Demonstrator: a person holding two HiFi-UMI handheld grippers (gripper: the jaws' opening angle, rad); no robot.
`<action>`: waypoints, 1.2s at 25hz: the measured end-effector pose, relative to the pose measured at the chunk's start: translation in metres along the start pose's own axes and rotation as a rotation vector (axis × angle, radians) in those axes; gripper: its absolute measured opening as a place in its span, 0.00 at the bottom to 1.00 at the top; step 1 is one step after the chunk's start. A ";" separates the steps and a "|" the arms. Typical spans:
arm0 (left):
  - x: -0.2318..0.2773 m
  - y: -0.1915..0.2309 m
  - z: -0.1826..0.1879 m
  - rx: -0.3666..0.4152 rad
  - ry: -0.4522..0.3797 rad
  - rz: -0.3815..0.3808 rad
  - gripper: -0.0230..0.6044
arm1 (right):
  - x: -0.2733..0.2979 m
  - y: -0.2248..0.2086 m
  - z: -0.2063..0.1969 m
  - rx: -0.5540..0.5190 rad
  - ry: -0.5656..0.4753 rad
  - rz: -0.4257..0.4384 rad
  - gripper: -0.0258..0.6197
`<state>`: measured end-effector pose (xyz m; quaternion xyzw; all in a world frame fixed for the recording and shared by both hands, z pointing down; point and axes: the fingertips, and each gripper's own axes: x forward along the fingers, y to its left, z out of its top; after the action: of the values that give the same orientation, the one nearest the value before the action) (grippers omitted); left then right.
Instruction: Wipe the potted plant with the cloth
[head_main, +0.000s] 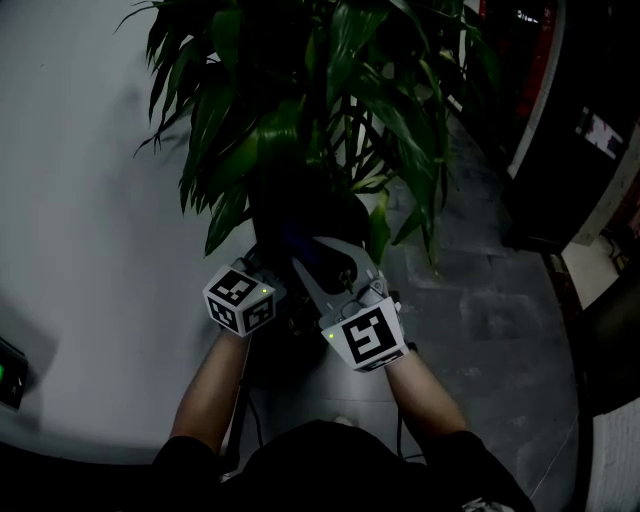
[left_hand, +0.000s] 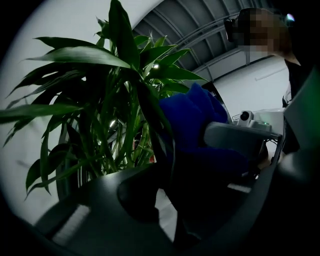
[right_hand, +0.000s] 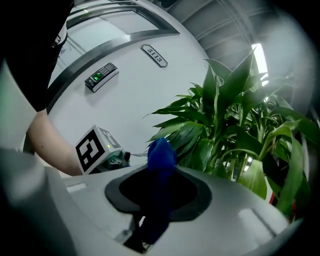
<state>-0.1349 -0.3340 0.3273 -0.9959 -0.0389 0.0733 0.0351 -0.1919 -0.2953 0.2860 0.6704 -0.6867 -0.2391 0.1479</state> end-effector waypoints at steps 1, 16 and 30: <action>0.000 0.001 -0.003 -0.005 0.002 0.005 0.05 | -0.002 0.001 -0.002 0.004 0.002 0.002 0.20; -0.003 -0.001 -0.043 -0.073 0.046 0.032 0.05 | -0.027 0.008 -0.053 0.057 0.104 0.004 0.20; -0.077 0.002 -0.072 -0.129 0.080 0.111 0.05 | -0.052 0.033 -0.096 0.152 0.210 -0.037 0.20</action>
<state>-0.1997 -0.3467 0.4090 -0.9989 0.0132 0.0327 -0.0319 -0.1665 -0.2568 0.3902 0.7136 -0.6711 -0.1175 0.1632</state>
